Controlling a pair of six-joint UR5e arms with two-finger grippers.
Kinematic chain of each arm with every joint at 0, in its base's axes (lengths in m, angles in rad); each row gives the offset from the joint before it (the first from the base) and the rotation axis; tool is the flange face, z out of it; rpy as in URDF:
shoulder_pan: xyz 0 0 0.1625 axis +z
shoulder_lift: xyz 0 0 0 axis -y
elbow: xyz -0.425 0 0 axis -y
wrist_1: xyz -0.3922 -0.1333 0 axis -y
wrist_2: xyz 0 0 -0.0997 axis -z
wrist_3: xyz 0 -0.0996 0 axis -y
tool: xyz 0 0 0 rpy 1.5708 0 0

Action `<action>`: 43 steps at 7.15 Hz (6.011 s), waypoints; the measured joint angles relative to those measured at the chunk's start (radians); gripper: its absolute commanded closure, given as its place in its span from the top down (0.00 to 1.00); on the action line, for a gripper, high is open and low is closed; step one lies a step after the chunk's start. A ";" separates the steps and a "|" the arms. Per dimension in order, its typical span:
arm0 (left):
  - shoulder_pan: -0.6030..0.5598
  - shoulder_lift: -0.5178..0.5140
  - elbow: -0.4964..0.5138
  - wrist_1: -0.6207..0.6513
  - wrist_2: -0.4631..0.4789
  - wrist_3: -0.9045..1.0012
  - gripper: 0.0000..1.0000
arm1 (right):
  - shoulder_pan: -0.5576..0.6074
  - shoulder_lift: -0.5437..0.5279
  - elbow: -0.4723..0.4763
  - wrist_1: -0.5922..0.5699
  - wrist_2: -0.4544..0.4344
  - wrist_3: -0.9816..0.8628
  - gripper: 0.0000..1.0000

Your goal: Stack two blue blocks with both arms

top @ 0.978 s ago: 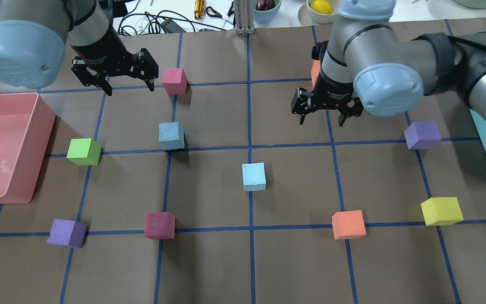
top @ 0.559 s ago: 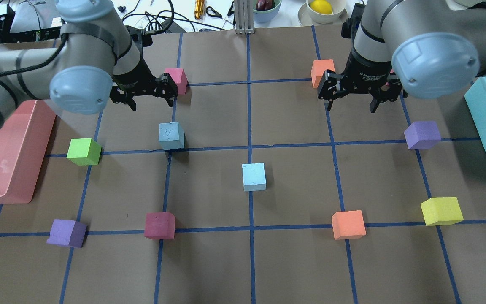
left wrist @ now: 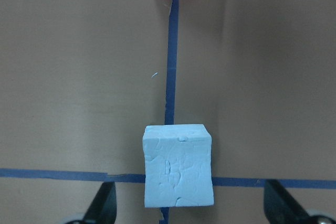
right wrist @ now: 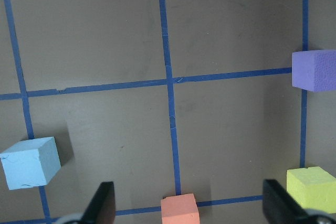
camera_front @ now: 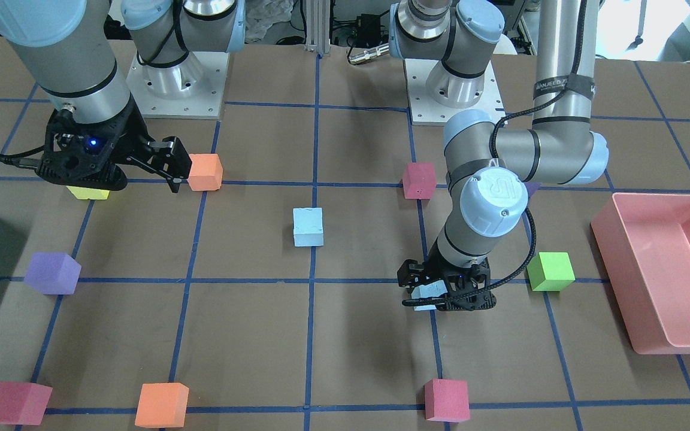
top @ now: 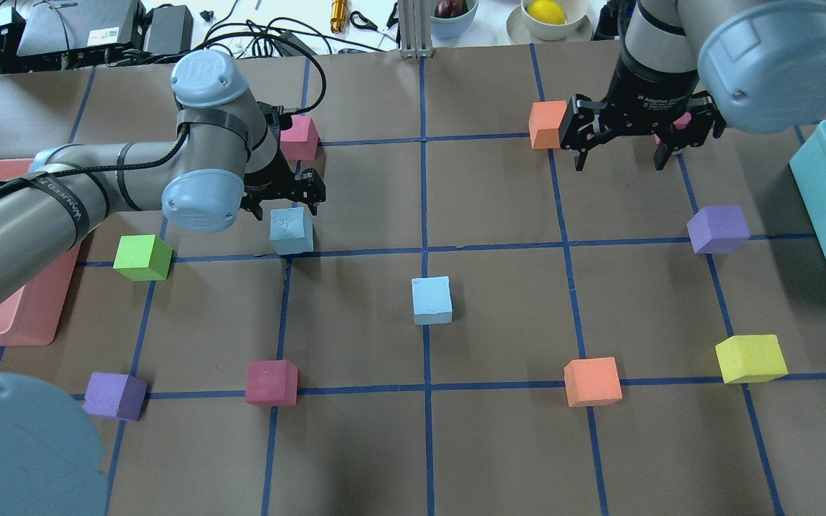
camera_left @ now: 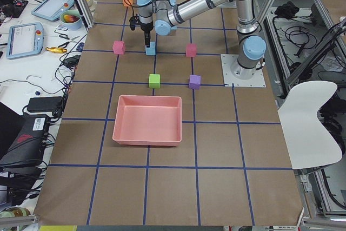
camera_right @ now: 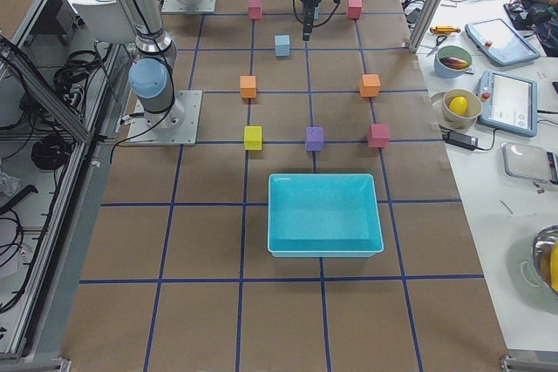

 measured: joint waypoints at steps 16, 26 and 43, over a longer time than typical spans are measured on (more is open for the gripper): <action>-0.389 0.063 0.097 -0.233 -0.079 -0.431 0.00 | -0.014 -0.059 -0.013 0.147 0.002 -0.136 1.00; -0.414 0.053 0.056 -0.225 -0.074 -0.456 1.00 | -0.004 -0.057 -0.012 0.098 0.020 -0.151 1.00; 0.069 0.387 0.283 -0.611 -0.016 0.075 1.00 | -0.006 -0.057 -0.012 0.096 0.037 -0.114 1.00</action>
